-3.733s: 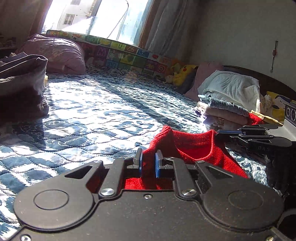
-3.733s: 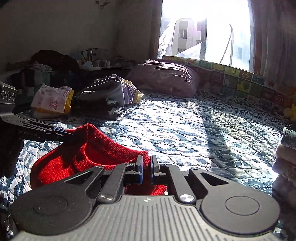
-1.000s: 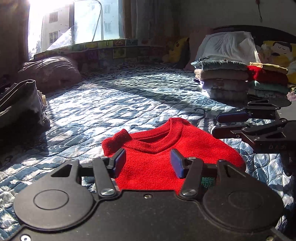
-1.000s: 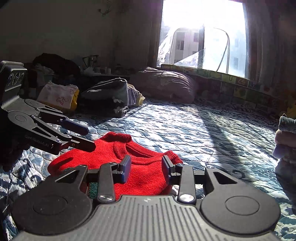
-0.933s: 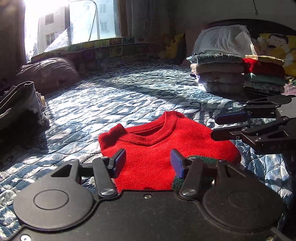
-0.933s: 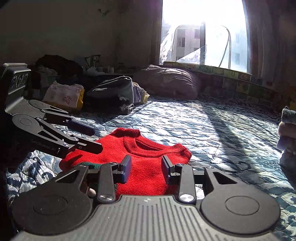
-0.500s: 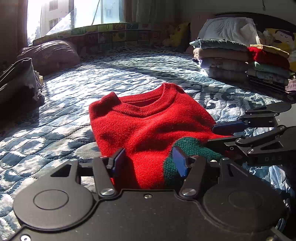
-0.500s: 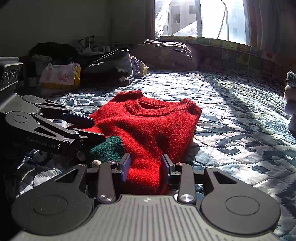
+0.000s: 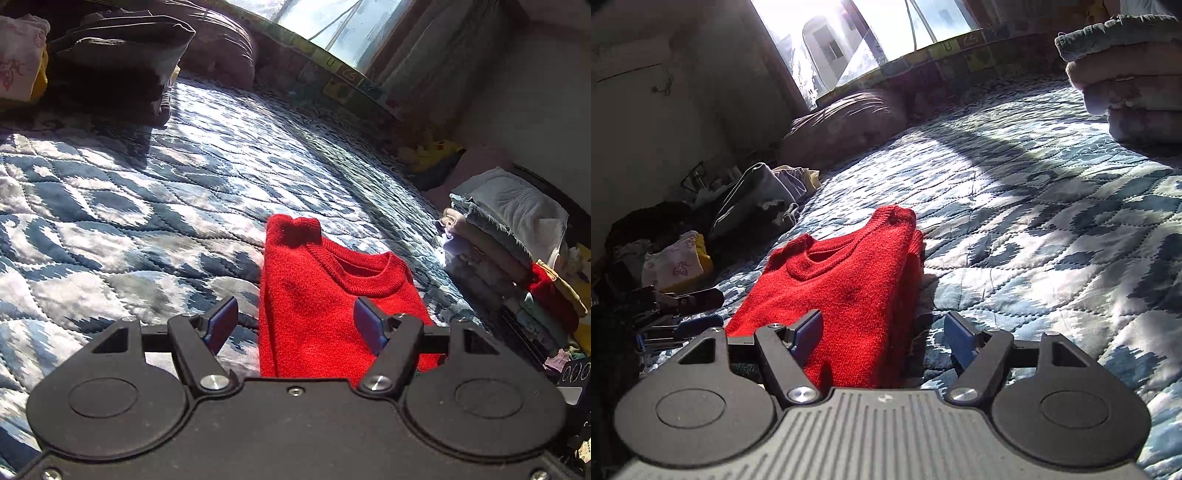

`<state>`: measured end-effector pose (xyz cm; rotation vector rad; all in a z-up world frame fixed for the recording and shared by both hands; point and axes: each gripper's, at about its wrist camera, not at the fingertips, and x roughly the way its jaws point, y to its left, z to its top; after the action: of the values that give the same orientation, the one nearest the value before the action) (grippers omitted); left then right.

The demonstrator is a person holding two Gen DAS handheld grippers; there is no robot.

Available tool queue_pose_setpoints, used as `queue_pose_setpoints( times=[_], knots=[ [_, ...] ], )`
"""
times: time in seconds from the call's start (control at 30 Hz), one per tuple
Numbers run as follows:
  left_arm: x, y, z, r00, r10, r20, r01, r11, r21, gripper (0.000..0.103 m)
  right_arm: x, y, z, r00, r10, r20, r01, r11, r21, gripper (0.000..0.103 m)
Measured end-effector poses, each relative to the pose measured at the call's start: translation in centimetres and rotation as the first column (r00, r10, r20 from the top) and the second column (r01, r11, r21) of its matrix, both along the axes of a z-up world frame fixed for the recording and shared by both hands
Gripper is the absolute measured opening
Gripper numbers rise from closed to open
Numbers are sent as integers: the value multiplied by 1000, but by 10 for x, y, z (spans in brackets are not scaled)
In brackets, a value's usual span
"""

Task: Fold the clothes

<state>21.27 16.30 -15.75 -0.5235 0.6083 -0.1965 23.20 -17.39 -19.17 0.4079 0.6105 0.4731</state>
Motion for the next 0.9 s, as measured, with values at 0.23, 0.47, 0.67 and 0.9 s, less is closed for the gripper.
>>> queue_pose_setpoints(
  times=[0.23, 0.47, 0.67, 0.9],
  knots=[
    [21, -9, -21, 995, -14, -103, -2, 988, -155, 68, 31, 4, -13, 994, 20, -104, -7, 992, 124, 72],
    [28, -27, -24, 996, 5, -89, -15, 993, -118, 70, 36, 20, -11, 994, 70, -87, -61, 993, 99, 75],
    [32, -30, -25, 996, -1, -89, -8, 995, -102, 56, 40, 29, -11, 990, 104, -100, -94, 991, 100, 53],
    [33, -22, -27, 994, -41, -105, 16, 972, -233, 28, 39, 15, -14, 983, 122, -134, -81, 957, 278, 30]
  ],
)
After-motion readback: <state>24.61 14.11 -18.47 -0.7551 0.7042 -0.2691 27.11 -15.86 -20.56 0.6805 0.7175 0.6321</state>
